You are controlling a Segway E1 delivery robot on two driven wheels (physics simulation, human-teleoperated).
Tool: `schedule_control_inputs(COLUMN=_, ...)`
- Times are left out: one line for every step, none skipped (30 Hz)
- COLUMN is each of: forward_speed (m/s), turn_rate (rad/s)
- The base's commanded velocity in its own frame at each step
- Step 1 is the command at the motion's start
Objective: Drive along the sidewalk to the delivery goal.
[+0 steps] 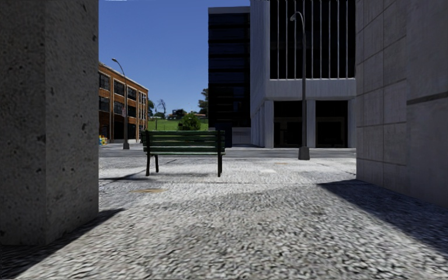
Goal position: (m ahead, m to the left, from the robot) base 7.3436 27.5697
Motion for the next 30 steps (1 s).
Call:
schedule_control_inputs(forward_speed=1.33, turn_rate=0.28)
schedule_control_inputs(forward_speed=1.33, turn_rate=0.28)
schedule_control_inputs(forward_speed=1.33, turn_rate=0.28)
schedule_control_inputs(forward_speed=1.33, turn_rate=0.28)
schedule_control_inputs(forward_speed=1.32, turn_rate=0.28)
schedule_control_inputs(forward_speed=1.32, turn_rate=0.28)
schedule_control_inputs(forward_speed=1.32, turn_rate=0.28)
schedule_control_inputs(forward_speed=1.32, turn_rate=0.28)
schedule_control_inputs(forward_speed=1.32, turn_rate=0.28)
schedule_control_inputs(forward_speed=1.32, turn_rate=0.28)
schedule_control_inputs(forward_speed=1.31, turn_rate=0.28)
schedule_control_inputs(forward_speed=1.31, turn_rate=0.28)
schedule_control_inputs(forward_speed=1.3, turn_rate=0.28)
schedule_control_inputs(forward_speed=1.2, turn_rate=0.28)
schedule_control_inputs(forward_speed=1.16, turn_rate=0.28)
schedule_control_inputs(forward_speed=1.16, turn_rate=0.28)
schedule_control_inputs(forward_speed=1.15, turn_rate=0.28)
schedule_control_inputs(forward_speed=1.15, turn_rate=0.28)
schedule_control_inputs(forward_speed=1.15, turn_rate=0.28)
schedule_control_inputs(forward_speed=1.15, turn_rate=0.28)
schedule_control_inputs(forward_speed=1.15, turn_rate=0.28)
schedule_control_inputs(forward_speed=1.15, turn_rate=0.28)
schedule_control_inputs(forward_speed=1.15, turn_rate=0.28)
schedule_control_inputs(forward_speed=1.15, turn_rate=0.28)
schedule_control_inputs(forward_speed=1.15, turn_rate=0.28)
schedule_control_inputs(forward_speed=1.15, turn_rate=0.28)
schedule_control_inputs(forward_speed=1.14, turn_rate=0.28)
schedule_control_inputs(forward_speed=1.14, turn_rate=0.28)
schedule_control_inputs(forward_speed=1.14, turn_rate=0.28)
schedule_control_inputs(forward_speed=1.14, turn_rate=0.28)
